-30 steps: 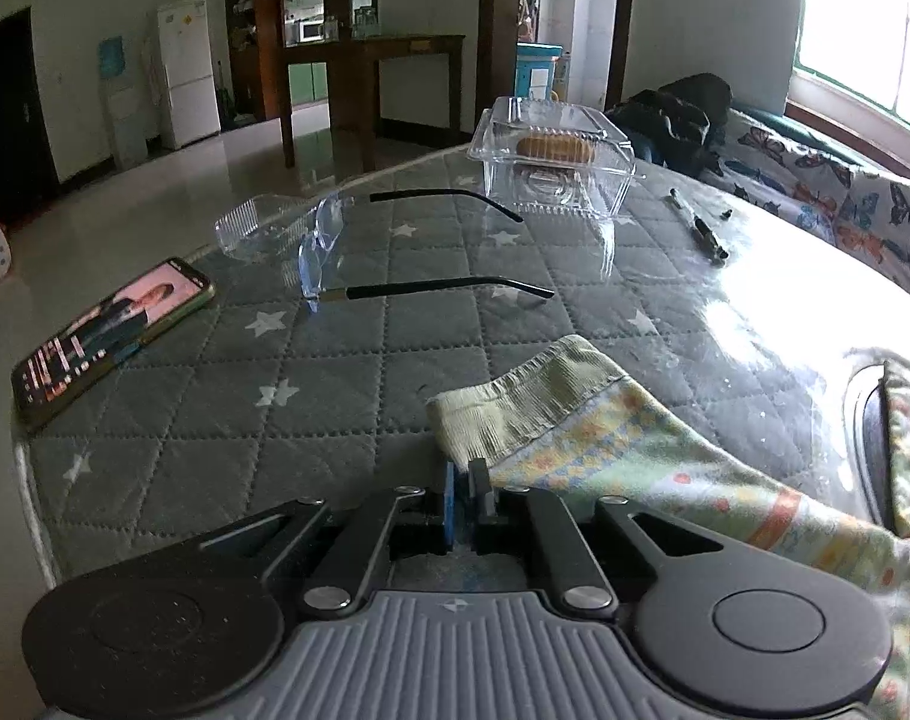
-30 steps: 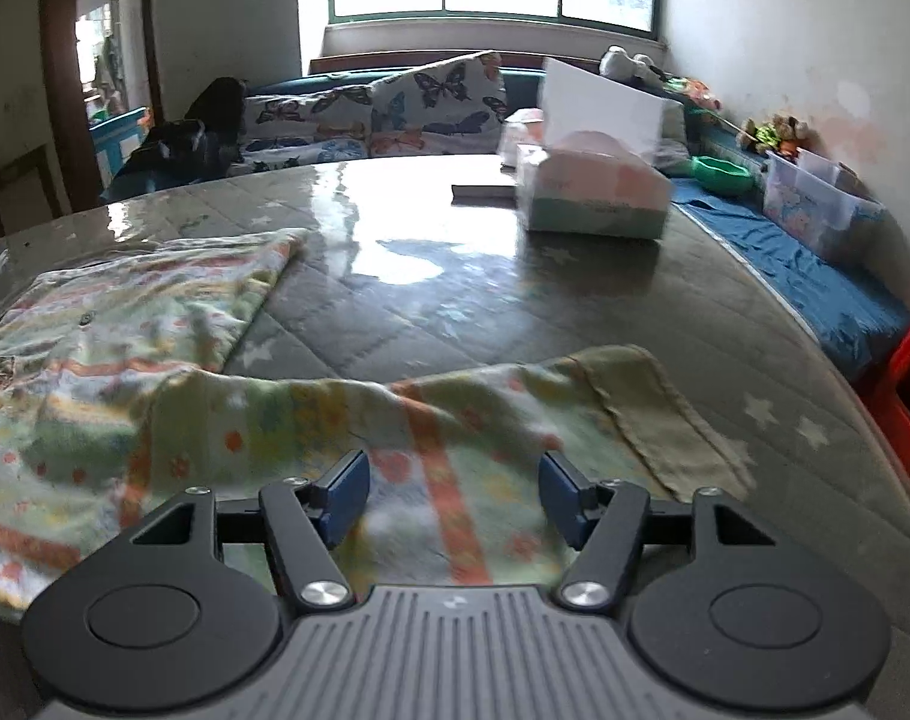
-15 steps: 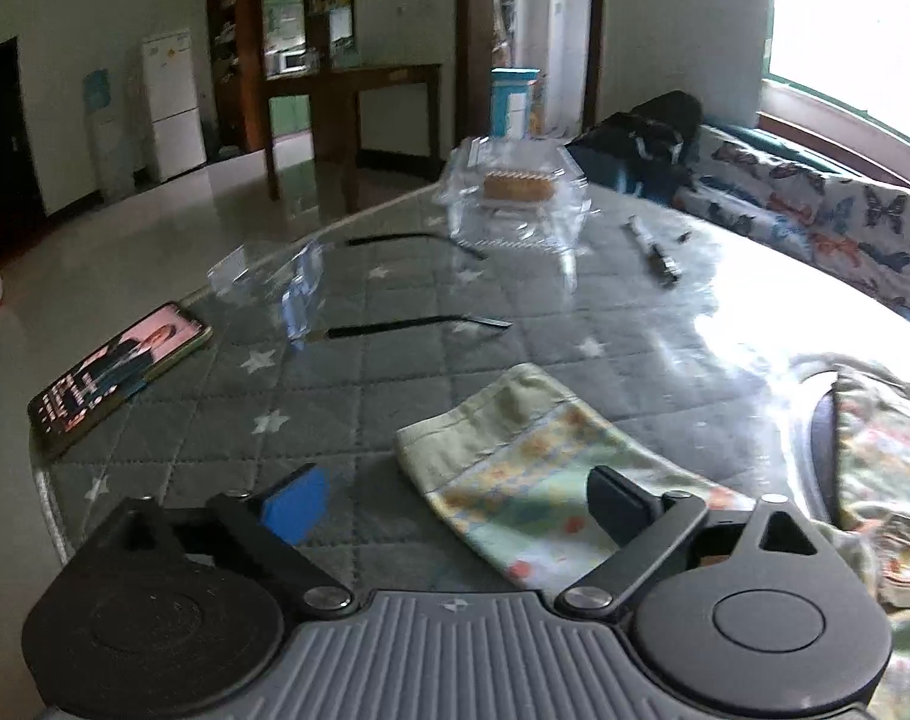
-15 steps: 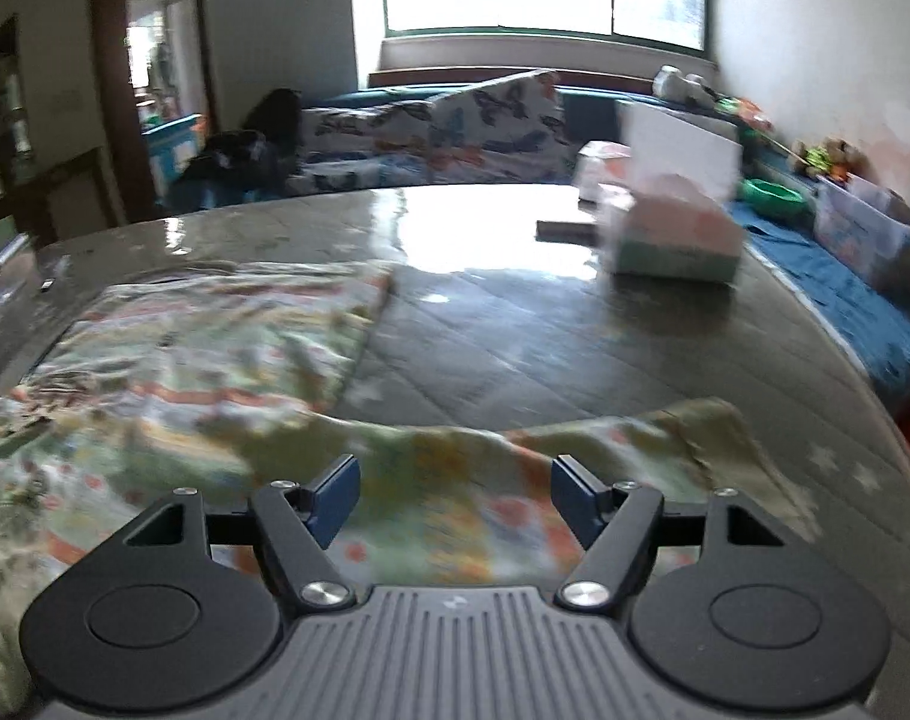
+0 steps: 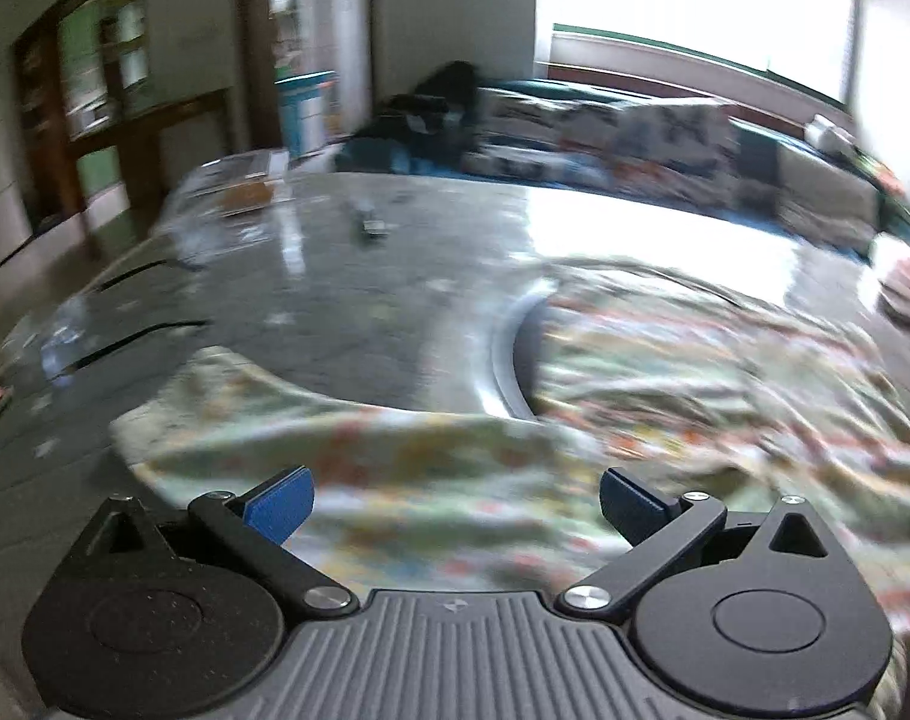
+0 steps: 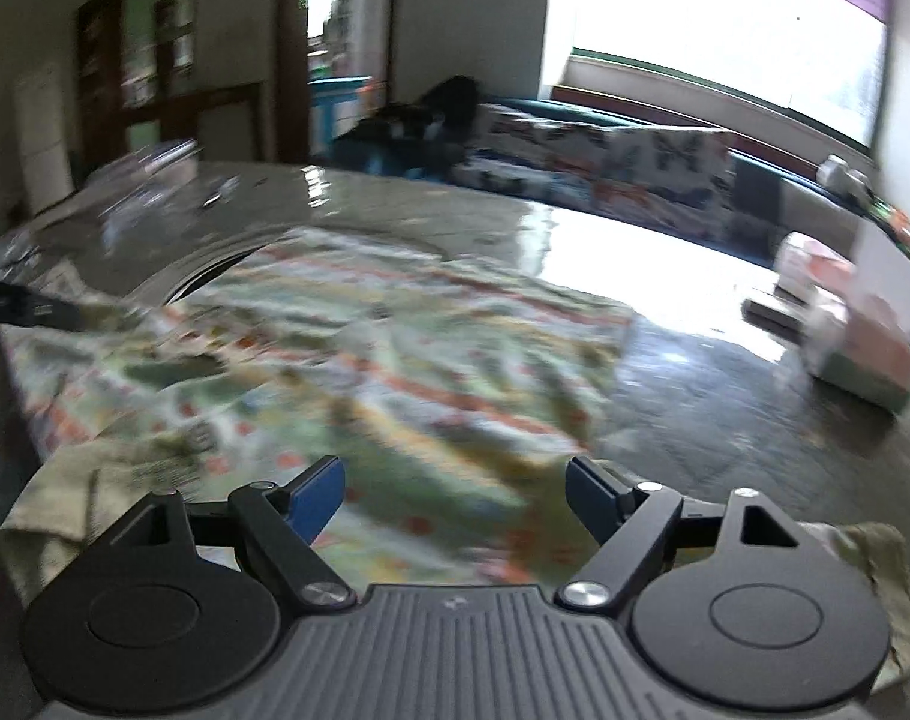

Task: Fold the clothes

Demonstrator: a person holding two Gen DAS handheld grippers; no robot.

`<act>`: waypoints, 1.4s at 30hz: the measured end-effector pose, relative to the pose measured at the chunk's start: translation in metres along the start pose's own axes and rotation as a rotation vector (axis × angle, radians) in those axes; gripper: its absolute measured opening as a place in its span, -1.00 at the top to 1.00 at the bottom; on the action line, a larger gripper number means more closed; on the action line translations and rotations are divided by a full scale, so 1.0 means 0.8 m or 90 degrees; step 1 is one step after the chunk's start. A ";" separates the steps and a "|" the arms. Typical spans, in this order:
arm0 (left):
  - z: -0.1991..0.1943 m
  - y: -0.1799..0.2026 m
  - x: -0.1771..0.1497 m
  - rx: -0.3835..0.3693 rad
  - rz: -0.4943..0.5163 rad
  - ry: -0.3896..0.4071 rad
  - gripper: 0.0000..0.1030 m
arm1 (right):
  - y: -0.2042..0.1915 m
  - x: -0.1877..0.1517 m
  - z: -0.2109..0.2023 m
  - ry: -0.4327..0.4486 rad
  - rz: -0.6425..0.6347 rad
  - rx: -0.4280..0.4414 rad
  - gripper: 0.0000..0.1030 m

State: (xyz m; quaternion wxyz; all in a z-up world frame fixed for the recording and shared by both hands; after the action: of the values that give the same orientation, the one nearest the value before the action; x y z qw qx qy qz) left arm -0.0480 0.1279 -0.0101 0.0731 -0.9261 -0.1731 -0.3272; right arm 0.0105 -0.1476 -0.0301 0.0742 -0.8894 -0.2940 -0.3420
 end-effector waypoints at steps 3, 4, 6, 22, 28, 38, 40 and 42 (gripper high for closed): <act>0.001 0.033 -0.008 -0.006 0.053 0.009 -1.00 | -0.023 -0.004 0.000 -0.004 -0.039 0.012 -0.61; 0.001 0.043 -0.010 -0.006 0.072 0.011 -1.00 | -0.031 -0.006 -0.001 -0.006 -0.052 0.017 -0.61; 0.002 0.058 -0.015 0.000 0.106 0.019 -1.00 | -0.041 -0.011 -0.001 -0.013 -0.074 0.024 -0.61; 0.005 0.078 -0.038 0.014 0.191 0.018 -1.00 | -0.049 0.002 -0.003 -0.003 -0.099 0.038 -0.63; 0.009 0.073 -0.048 0.012 0.200 0.000 -1.00 | -0.056 0.018 0.005 0.005 -0.092 0.054 -0.63; 0.000 -0.004 -0.042 0.055 0.063 -0.008 -1.00 | -0.087 0.037 0.023 0.006 -0.112 0.087 -0.64; 0.001 -0.028 -0.038 0.074 0.027 -0.005 -1.00 | -0.096 0.035 0.030 -0.002 -0.120 0.090 -0.64; 0.002 -0.052 -0.034 0.094 -0.010 -0.003 -1.00 | -0.101 0.031 0.036 -0.016 -0.127 0.091 -0.64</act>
State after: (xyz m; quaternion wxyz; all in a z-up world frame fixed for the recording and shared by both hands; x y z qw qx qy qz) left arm -0.0821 0.1594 -0.0280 0.1387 -0.9174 -0.2040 -0.3122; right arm -0.0048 -0.0599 -0.0412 0.0993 -0.8525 -0.4054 -0.3147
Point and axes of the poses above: each gripper's, at about its wrist camera, not at the fingertips, and z roughly the way its jaws point, y to its right, x to its top, the point moved 1 cm from there along z, roughly the way its jaws point, and after that the axes turned 10 degrees about -y, right-handed, at the moved point
